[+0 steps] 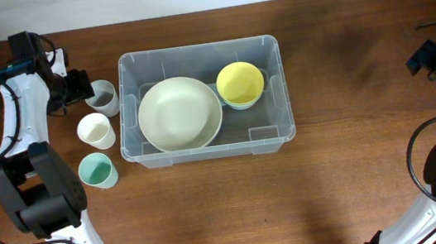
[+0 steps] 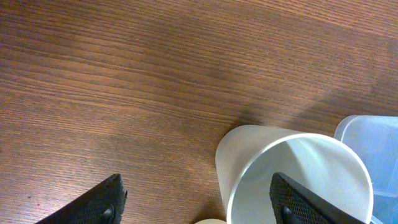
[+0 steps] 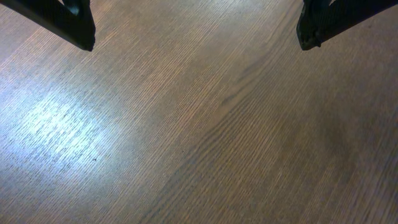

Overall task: Pack container
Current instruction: 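Grasp the grey cup rim with the left gripper and lift, then carry the grey cup right and lower it into the container's front right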

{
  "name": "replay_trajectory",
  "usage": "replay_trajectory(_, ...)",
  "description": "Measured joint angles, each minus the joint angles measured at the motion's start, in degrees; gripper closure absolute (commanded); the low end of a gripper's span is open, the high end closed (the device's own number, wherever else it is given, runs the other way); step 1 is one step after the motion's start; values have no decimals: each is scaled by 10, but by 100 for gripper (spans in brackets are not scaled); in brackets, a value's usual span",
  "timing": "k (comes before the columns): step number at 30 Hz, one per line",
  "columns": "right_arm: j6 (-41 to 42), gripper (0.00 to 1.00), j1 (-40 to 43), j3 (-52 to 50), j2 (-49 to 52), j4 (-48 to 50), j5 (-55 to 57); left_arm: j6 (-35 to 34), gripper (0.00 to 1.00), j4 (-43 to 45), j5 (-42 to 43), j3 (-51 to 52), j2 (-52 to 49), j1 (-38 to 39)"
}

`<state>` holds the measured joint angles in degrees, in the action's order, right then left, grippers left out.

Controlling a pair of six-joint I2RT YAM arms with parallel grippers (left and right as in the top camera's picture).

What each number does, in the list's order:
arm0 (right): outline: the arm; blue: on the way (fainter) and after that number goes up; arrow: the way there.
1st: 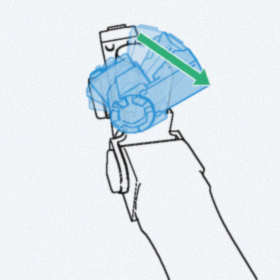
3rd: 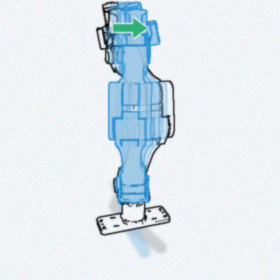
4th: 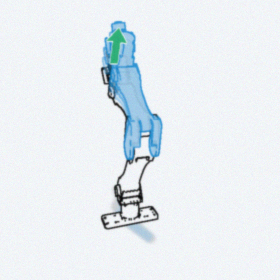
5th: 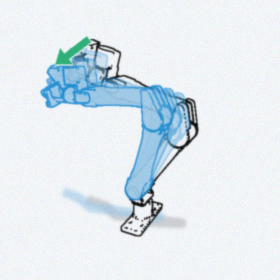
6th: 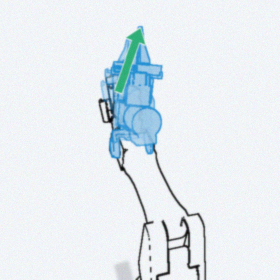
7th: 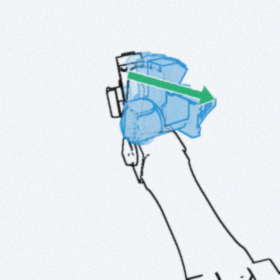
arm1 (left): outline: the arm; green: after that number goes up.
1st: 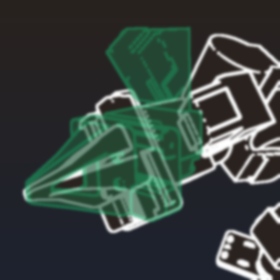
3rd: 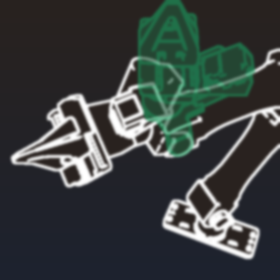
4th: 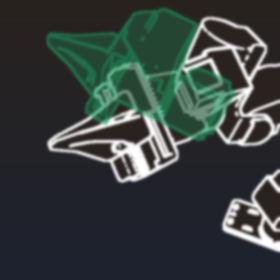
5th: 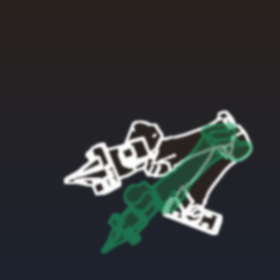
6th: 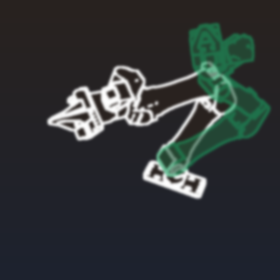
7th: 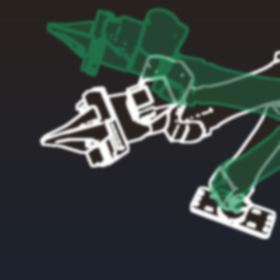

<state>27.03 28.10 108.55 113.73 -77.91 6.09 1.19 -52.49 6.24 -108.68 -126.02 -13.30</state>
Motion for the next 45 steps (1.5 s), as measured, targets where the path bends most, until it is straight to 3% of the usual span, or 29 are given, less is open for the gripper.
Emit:
replay_trajectory(6, 0, 1, 0, 0, 0, 0, 0, 2, 30, 7, 0, 0, -10, 0)
replay_trajectory(8, 0, 1, 0, 0, 0, 0, 0, 3, 39, 8, 0, 0, -18, 0)
replay_trajectory(14, 0, 1, 0, 0, 0, 0, 0, 9, 92, 19, 4, 0, -32, 0)
replay_trajectory(17, 0, 1, 0, 0, 0, 0, 0, 5, 99, 35, 4, 0, -33, -2)
replay_trajectory(25, 0, 1, 0, 0, 0, 0, 0, -53, 99, 48, 13, -55, -35, -52)
replay_trajectory(35, 0, 1, 0, 0, 0, 0, 0, -73, 99, -43, 230, -300, -38, -123)
replay_trajectory(40, 0, 1, 0, 0, 0, 0, 0, 2, 99, -182, 304, -379, -26, -64)
replay_trajectory(45, 0, 1, 0, 0, 0, 0, 0, 66, 99, -271, 284, -390, -14, 75)
